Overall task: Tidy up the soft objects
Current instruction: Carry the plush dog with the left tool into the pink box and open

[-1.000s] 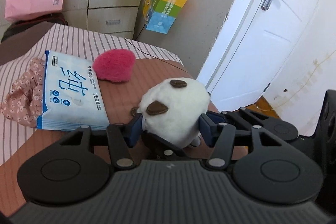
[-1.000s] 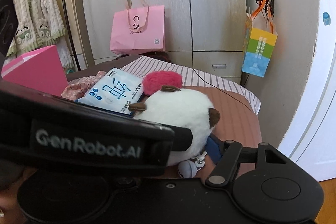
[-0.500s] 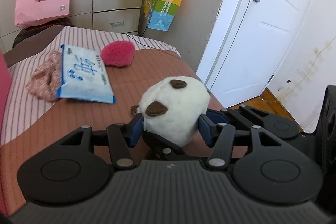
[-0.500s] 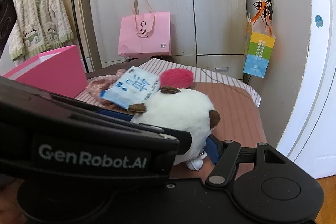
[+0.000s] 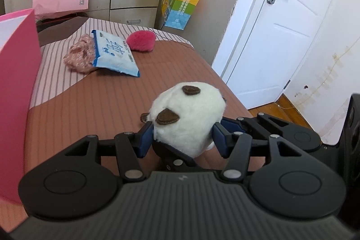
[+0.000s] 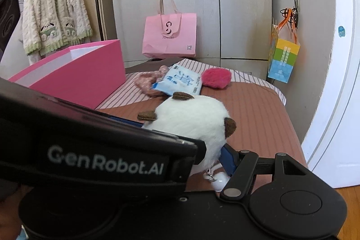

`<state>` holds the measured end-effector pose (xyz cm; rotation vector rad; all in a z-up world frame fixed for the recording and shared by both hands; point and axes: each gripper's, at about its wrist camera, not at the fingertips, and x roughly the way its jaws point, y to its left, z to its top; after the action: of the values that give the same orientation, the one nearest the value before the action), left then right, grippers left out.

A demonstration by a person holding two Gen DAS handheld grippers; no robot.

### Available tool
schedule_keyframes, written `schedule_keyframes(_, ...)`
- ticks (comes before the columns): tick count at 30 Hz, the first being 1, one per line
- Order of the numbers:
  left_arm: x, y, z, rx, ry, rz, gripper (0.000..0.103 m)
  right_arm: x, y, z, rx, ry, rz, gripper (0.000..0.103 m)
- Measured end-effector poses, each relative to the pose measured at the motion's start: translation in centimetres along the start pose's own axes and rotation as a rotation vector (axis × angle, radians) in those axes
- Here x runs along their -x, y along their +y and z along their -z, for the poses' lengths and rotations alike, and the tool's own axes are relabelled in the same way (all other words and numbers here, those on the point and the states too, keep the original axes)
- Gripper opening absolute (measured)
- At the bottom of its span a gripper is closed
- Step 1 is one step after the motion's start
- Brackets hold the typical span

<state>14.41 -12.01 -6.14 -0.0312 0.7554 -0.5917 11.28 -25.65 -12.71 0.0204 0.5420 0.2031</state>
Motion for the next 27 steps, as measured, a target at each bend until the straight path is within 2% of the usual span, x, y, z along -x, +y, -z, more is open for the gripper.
schedule_keyframes(8,5.1,1.0,2.8,0.029,-0.031,-0.006,0.055,3.2,3.9,0.9,0.033,0.005,-0.034,0.07)
schedule_keyframes(13,8.5,2.6,3.5,0.065,-0.021,-0.002,0.055,4.8,6.9,0.4,0.075,0.029,-0.057,0.07)
schedule_keyframes(18,12.5,3.9,4.2,0.101,-0.039,-0.06,0.055,6.4,10.2,-0.2,0.114,0.037,-0.112,0.07)
schedule_keyframes(27,18.7,7.1,3.3,0.167,-0.176,-0.182,0.055,7.7,15.8,-3.8,0.194,-0.035,-0.226,0.071)
